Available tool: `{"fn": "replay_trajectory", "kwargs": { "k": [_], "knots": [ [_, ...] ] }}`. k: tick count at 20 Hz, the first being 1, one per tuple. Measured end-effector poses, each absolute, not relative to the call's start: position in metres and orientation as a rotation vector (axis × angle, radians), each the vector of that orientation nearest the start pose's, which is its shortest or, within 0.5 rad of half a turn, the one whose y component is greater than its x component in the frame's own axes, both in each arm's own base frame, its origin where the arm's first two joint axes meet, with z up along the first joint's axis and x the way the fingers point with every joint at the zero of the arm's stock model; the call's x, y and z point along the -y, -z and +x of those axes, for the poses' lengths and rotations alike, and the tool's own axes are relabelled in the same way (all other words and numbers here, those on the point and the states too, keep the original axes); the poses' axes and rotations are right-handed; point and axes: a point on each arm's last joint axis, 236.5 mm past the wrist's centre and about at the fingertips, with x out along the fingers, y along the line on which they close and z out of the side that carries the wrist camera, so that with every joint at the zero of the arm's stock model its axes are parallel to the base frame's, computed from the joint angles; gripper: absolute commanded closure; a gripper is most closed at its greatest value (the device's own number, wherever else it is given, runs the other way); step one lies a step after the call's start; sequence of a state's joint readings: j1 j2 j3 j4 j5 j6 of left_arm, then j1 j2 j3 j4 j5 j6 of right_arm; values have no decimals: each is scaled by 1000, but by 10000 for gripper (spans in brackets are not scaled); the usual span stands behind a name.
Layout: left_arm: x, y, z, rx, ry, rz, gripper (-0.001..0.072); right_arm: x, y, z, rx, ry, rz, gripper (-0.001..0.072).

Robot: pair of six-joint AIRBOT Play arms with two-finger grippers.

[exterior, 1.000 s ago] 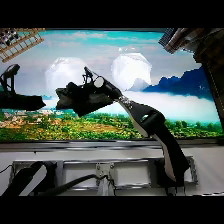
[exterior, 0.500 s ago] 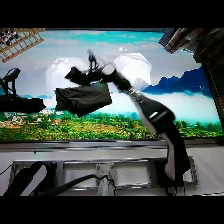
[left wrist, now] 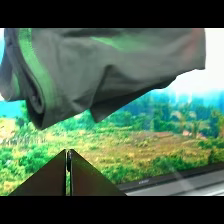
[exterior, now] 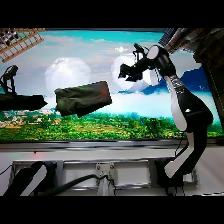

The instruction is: Fold the clothes and pants, and hang the long-sleeved shirts on hangers.

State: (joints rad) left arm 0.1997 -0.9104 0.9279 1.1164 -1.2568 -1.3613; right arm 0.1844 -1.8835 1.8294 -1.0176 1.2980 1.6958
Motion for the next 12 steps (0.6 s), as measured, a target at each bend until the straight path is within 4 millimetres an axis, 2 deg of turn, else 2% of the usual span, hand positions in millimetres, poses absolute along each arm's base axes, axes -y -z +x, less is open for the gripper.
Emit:
{"fn": "replay_trajectory", "kwargs": {
  "k": [2, 6, 8, 12],
  "knots": [
    [40, -66, 311, -1126, 238, -331, 686, -210, 22, 475, -1450, -432, 532, 194],
    [41, -68, 314, -1111, 239, -338, 686, -226, 52, 463, -1498, -460, 607, 194],
    [41, -69, 315, -1106, 239, -341, 686, -242, 62, 460, -1509, -491, 648, 194],
    [42, -70, 315, -1103, 241, -345, 686, -282, 75, 467, -1482, -542, 776, 194]
  ]
}}
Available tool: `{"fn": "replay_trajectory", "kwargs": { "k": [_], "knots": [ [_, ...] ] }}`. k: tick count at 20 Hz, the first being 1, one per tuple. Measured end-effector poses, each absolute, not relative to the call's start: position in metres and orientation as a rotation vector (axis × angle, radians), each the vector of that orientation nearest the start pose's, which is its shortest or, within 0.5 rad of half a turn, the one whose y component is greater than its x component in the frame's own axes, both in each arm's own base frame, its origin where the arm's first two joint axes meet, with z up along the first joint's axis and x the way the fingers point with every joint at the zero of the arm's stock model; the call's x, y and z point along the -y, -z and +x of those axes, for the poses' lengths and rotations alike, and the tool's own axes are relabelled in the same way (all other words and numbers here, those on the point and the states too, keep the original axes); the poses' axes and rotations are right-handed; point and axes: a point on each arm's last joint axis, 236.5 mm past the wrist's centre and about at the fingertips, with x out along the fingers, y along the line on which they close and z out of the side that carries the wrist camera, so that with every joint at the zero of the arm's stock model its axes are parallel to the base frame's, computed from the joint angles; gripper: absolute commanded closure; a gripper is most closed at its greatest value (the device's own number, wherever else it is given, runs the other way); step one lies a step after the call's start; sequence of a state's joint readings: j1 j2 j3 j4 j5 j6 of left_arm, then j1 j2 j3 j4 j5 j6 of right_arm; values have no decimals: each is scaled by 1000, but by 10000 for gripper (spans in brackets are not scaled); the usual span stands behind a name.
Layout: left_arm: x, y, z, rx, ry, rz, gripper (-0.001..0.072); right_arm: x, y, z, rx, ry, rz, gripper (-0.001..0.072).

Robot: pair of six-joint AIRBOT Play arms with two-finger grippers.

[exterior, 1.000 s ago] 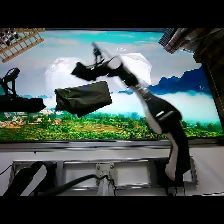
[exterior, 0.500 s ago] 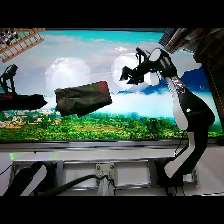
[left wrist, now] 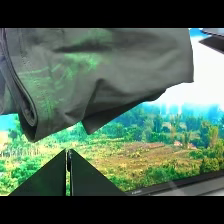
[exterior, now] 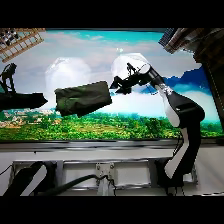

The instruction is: Fold the clothes and pants, and hang the long-sleeved shirts on hangers.

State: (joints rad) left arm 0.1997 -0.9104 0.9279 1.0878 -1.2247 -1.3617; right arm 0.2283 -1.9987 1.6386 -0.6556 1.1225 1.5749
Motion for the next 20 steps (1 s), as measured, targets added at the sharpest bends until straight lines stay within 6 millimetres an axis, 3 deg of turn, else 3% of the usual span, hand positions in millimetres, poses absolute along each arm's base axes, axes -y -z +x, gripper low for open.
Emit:
{"fn": "replay_trajectory", "kwargs": {
  "k": [2, 3, 5, 6, 8, 11, 13, 15, 20],
  "knots": [
    [42, -70, 316, -1101, 241, -345, 686, -302, 79, 465, -1482, -566, 834, 198],
    [42, -70, 316, -1101, 241, -345, 686, -311, 82, 464, -1485, -574, 853, 253],
    [41, -70, 316, -1100, 240, -346, 686, -328, 86, 458, -1499, -591, 873, 580],
    [41, -70, 317, -1097, 239, -346, 686, -334, 87, 454, -1506, -602, 877, 686],
    [41, -70, 317, -1094, 238, -345, 686, -338, 83, 454, -1501, -614, 885, 687],
    [40, -71, 319, -1086, 235, -345, 687, -322, 67, 469, -1452, -604, 894, 688],
    [40, -71, 320, -1083, 233, -345, 687, -293, 53, 485, -1403, -561, 882, 688],
    [40, -71, 320, -1083, 233, -345, 688, -252, 34, 503, -1342, -498, 868, 688],
    [40, -71, 320, -1080, 232, -345, 688, -109, -25, 539, -1147, -274, 896, 689]
  ]
}}
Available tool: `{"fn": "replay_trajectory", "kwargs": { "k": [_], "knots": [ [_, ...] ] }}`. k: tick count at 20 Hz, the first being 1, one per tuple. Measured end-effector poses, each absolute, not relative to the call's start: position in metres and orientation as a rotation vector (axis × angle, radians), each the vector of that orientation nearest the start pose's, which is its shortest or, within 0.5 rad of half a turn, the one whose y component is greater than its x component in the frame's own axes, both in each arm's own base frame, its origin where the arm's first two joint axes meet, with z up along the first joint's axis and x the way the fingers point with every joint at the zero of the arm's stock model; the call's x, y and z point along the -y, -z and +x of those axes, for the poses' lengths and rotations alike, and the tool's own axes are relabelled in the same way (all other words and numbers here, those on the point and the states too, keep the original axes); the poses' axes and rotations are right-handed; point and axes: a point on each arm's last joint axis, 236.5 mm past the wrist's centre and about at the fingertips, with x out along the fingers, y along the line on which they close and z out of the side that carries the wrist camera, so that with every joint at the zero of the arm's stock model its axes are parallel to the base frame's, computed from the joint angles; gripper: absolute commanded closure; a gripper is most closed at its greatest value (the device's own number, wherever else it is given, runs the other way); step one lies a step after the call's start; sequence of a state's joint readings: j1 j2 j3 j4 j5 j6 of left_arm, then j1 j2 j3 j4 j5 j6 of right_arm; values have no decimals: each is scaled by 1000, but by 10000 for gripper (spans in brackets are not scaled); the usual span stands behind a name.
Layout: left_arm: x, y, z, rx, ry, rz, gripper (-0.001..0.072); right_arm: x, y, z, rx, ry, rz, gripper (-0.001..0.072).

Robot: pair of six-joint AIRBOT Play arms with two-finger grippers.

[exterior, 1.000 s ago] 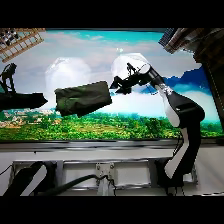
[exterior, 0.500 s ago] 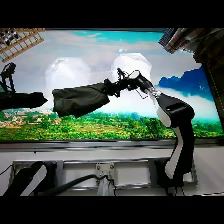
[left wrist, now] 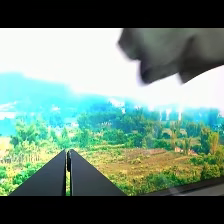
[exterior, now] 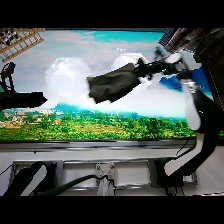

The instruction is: Fold the clothes and pants, and hang the long-sleeved shirts on hangers.

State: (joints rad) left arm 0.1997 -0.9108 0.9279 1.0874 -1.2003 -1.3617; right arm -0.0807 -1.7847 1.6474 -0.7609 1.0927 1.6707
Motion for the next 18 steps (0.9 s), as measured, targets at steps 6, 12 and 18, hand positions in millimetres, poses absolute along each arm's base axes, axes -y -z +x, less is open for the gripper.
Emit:
{"fn": "replay_trajectory", "kwargs": {
  "k": [6, 12, 18],
  "knots": [
    [40, -71, 320, -1080, 232, -345, 688, 68, -100, 537, -861, 24, 1046, 689],
    [40, -71, 321, -1080, 232, -345, 688, 179, -124, 472, -726, 430, 1089, 689],
    [40, -71, 321, -1080, 232, -345, 688, 235, -83, 346, -636, 883, 1166, 689]
  ]
}}
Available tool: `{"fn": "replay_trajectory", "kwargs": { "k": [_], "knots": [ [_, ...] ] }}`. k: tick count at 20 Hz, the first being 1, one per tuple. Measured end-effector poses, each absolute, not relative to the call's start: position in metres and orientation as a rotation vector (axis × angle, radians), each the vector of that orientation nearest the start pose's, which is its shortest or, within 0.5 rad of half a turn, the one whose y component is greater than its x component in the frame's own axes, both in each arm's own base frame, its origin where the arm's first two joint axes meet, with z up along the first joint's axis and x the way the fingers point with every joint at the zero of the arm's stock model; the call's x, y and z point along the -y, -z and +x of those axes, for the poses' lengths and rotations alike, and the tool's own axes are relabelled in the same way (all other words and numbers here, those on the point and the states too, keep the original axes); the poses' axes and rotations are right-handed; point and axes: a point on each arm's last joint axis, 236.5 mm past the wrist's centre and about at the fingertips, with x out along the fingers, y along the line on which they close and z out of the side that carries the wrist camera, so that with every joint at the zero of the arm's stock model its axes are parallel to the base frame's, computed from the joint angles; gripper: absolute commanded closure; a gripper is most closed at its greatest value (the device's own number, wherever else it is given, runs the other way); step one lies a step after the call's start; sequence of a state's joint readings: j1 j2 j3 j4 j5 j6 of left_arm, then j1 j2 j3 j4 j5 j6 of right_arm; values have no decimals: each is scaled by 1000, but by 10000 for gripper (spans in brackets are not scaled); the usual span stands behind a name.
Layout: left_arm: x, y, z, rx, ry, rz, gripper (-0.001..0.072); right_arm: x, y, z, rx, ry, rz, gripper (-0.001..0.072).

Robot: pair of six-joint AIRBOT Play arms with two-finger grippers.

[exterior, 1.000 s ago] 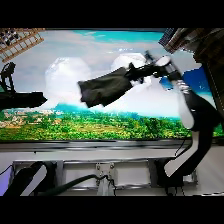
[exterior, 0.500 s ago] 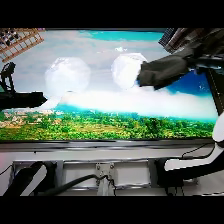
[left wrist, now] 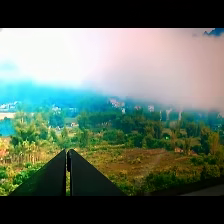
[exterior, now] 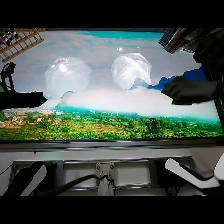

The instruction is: Fold the clothes and pants, and hang the long-sleeved shirts on hangers.

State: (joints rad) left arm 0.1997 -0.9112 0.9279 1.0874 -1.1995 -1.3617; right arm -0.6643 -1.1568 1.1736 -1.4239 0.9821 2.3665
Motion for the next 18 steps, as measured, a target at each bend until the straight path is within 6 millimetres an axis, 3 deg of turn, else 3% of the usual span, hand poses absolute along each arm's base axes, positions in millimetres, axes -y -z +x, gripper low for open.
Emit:
{"fn": "replay_trajectory", "kwargs": {
  "k": [3, 6, 8, 11, 12, 13, 14, 15, 18],
  "knots": [
    [40, -71, 321, -1080, 232, -344, 688, 235, -41, 277, -647, 1041, 1216, 688],
    [40, -71, 321, -1080, 232, -344, 688, 217, -3, 214, -690, 1160, 1251, 688],
    [40, -71, 321, -1080, 232, -344, 688, 206, 16, 183, -721, 1217, 1246, 687],
    [40, -71, 321, -1080, 232, -344, 688, 192, 37, 154, -779, 1263, 1233, 687],
    [40, -71, 321, -1079, 232, -344, 688, 188, 41, 148, -800, 1266, 1224, 614],
    [40, -71, 321, -1080, 232, -344, 688, 185, 45, 143, -824, 1271, 1214, 353],
    [40, -71, 321, -1080, 232, -344, 687, 183, 47, 138, -848, 1271, 1197, 144],
    [40, -71, 321, -1079, 232, -345, 687, 182, 48, 136, -865, 1264, 1178, 84],
    [40, -71, 321, -1080, 232, -344, 687, 185, 35, 138, -890, 1221, 1126, 124]
  ]
}}
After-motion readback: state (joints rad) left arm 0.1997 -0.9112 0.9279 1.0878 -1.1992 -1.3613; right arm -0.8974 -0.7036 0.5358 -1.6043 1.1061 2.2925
